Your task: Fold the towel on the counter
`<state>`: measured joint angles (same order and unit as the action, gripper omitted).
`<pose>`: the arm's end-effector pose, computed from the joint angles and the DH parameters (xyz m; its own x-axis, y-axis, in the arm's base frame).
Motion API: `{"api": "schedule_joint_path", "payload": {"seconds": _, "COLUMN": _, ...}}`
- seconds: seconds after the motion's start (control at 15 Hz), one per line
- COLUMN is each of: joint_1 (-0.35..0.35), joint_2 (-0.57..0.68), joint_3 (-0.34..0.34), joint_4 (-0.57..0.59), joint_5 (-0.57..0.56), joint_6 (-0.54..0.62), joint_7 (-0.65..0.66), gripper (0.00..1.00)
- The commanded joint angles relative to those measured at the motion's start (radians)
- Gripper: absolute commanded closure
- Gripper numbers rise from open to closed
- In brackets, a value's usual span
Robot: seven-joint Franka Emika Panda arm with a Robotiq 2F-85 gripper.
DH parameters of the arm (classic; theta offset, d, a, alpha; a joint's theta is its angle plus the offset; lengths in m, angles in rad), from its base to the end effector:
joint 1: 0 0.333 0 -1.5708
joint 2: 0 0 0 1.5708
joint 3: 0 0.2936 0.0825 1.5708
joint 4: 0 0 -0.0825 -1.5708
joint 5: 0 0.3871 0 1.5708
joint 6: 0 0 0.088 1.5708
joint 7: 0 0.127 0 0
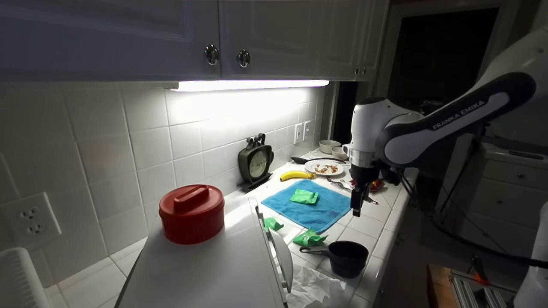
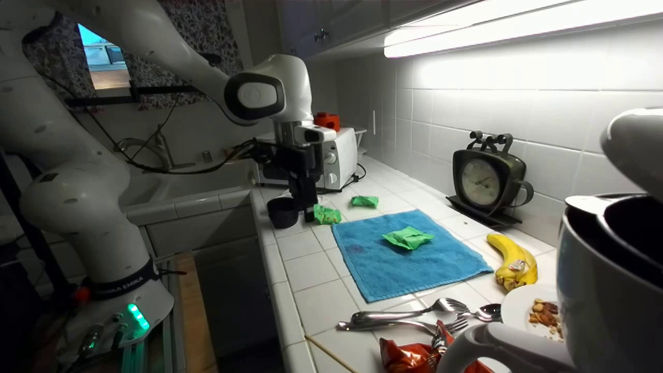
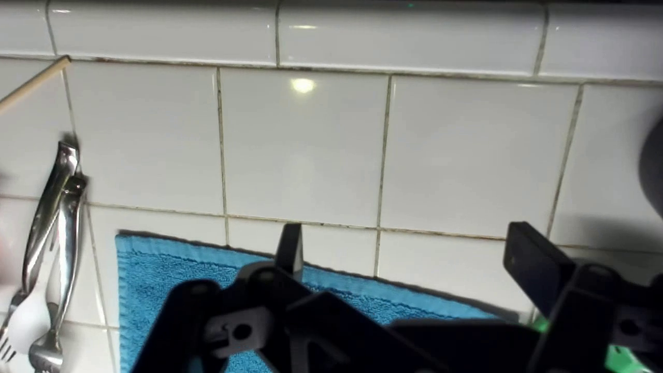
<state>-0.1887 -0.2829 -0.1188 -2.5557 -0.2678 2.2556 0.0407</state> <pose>0.4099 -0.1395 0.3225 0.9847 -0.1726 -0.0238 -0.1662 -0.9712 0.1708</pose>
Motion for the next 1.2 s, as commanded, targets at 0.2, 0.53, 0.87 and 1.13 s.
{"api": "schedule_joint_path", "payload": {"seconds": 0.2, "joint_1": -0.019, "joint_2": 0.199, "joint_3": -0.004, "joint_4": 0.106, "joint_5": 0.01, "joint_6": 0.132, "joint_7": 0.241, "gripper": 0.0}}
{"api": "schedule_joint_path", "payload": {"seconds": 0.53, "joint_1": -0.001, "joint_2": 0.301, "joint_3": -0.006, "joint_4": 0.16, "joint_5": 0.009, "joint_6": 0.253, "joint_7": 0.32, "gripper": 0.0}}
{"api": "schedule_joint_path", "payload": {"seconds": 0.87, "joint_1": 0.027, "joint_2": 0.386, "joint_3": -0.009, "joint_4": 0.205, "joint_5": 0.095, "joint_6": 0.294, "joint_7": 0.323, "gripper": 0.0}}
{"api": "schedule_joint_path", "payload": {"seconds": 1.13, "joint_1": 0.044, "joint_2": 0.428, "joint_3": -0.01, "joint_4": 0.233, "joint_5": 0.178, "joint_6": 0.297, "joint_7": 0.312, "gripper": 0.0}}
